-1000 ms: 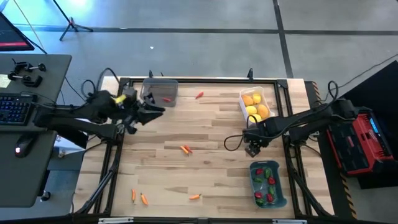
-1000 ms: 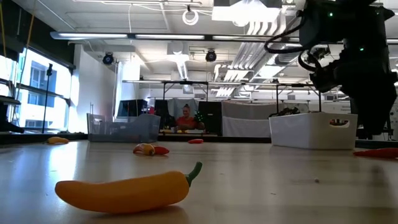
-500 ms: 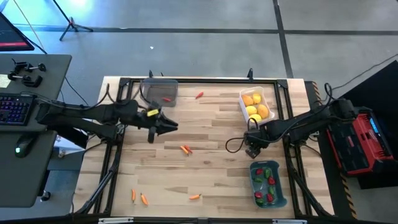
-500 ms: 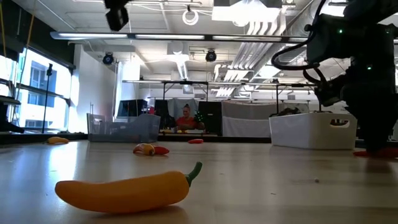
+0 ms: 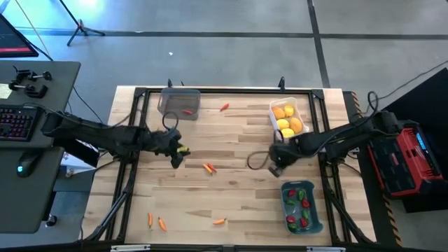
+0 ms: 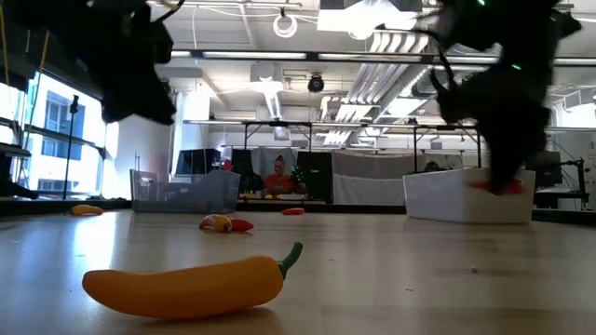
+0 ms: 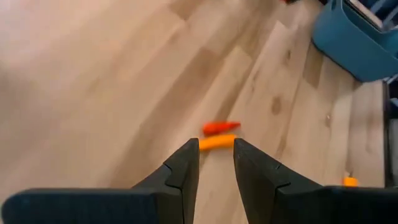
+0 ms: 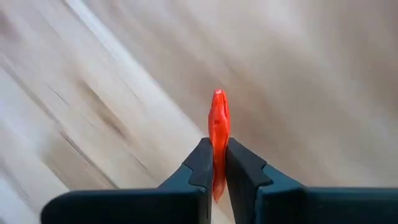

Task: Sort produce into baskets
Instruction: Put the orange chili pepper into the black bin

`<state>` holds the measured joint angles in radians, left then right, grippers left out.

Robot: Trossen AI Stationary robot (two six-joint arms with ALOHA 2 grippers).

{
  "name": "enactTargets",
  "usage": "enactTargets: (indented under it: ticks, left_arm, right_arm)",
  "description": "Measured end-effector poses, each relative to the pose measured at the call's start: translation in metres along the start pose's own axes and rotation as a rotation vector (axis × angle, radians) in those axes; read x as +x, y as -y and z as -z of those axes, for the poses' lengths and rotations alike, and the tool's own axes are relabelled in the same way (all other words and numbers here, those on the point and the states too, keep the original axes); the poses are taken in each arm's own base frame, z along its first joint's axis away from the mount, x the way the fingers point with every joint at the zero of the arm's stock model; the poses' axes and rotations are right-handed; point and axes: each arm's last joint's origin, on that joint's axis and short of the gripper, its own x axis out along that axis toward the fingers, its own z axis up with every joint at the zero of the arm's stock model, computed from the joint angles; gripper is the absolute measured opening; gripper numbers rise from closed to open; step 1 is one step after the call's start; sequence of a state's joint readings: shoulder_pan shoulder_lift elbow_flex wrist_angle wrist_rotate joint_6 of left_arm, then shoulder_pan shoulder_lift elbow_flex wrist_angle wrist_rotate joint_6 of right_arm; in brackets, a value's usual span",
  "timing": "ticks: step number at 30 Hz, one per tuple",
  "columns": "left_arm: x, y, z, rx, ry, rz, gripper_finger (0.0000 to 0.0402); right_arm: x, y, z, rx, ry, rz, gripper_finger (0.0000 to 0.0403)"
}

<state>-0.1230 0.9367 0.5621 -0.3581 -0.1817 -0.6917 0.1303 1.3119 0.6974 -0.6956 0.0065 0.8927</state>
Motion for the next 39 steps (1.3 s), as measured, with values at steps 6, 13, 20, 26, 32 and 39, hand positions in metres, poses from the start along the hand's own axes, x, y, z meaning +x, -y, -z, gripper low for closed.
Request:
enactTargets:
  ticks: [6,13,20,26,32,39]
  left_arm:
    - [0.023,-0.010,0.046,-0.188,0.036,0.140,0.0087]
    - [0.025,-0.010,0.061,-0.263,-0.010,0.241,0.0087]
    - [0.026,-0.013,0.069,-0.233,-0.131,0.235,0.0087]
    - [0.026,-0.020,0.076,-0.197,-0.188,0.150,0.0087]
    - [0.026,-0.020,0.075,-0.204,-0.172,0.145,0.0087]
    - [0.026,-0.020,0.075,-0.216,-0.173,0.144,0.0087]
  right_arm:
    - [-0.030,-0.030,-0.072,0.010,0.407,-0.155,0.0005]
    - [0.000,-0.055,-0.191,-0.085,0.598,-0.224,0.0004]
    - [0.022,-0.076,-0.303,-0.125,0.748,-0.258,0.0006]
    - [0.029,-0.072,-0.367,-0.062,0.821,-0.331,0.0008]
    - [0.038,-0.072,-0.393,-0.049,0.813,-0.338,0.0063]
    - [0.043,-0.061,-0.397,0.007,0.798,-0.252,0.0202]
